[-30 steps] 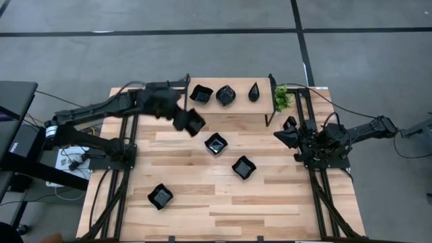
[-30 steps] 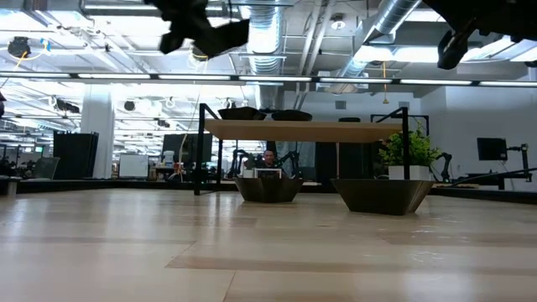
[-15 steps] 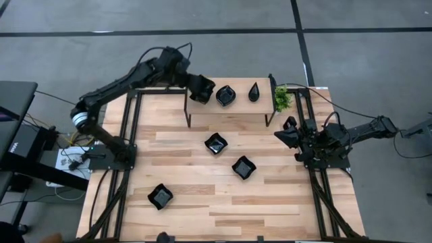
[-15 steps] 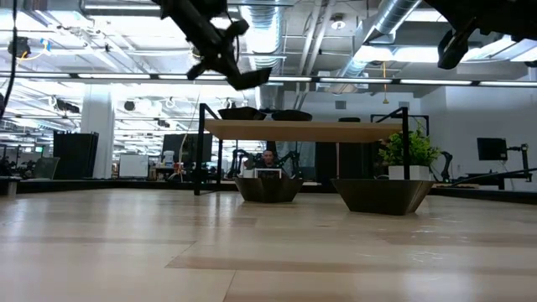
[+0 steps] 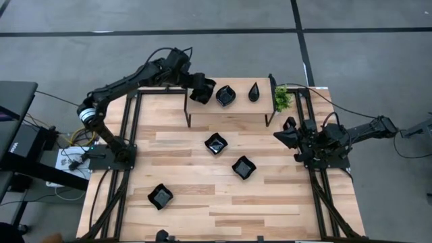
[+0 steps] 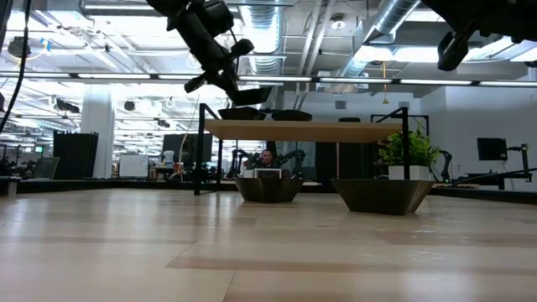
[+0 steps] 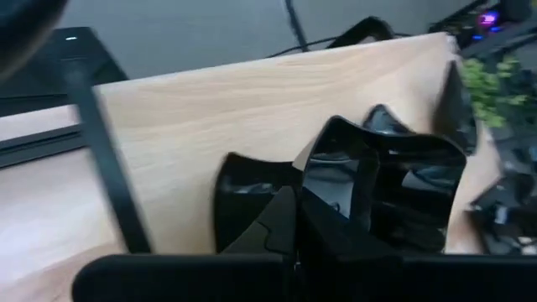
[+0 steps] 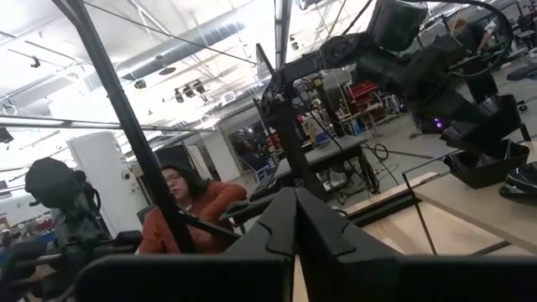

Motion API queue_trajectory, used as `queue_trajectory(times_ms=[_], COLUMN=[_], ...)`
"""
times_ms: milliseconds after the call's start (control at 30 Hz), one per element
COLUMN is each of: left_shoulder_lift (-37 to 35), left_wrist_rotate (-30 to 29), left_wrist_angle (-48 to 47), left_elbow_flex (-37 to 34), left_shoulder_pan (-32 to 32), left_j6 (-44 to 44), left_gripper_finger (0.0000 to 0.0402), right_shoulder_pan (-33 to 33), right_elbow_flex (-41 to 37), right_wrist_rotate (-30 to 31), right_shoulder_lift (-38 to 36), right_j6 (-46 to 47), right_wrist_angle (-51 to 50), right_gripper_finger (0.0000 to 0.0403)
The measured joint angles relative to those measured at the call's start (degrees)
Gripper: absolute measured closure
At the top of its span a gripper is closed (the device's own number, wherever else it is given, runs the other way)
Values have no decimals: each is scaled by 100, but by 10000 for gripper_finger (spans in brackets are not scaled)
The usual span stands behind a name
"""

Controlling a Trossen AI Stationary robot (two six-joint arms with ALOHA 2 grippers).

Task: Pick & Place Mini shaped plates
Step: Stack the distorted square plate on top of the other distorted square plate on the shelf

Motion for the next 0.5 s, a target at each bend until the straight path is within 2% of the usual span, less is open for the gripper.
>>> queue_trajectory(times_ms=[167,500], left_shoulder_lift=[-10,34], left_wrist_rotate=[-361,-399], left_wrist_angle=[-341,-325], left_elbow_flex=[2,0], left_shoulder_pan=[0,-52], left_j6=[-14,-161], left_gripper_finger=[398,398], right_shoulder_pan=[-1,0], right_elbow_flex=[0,0], right_wrist_rotate=[0,2], right_shoulder_lift=[1,0], right_j6=[0,-2], right_wrist_angle=[-6,-4], right_gripper_finger=[403,403])
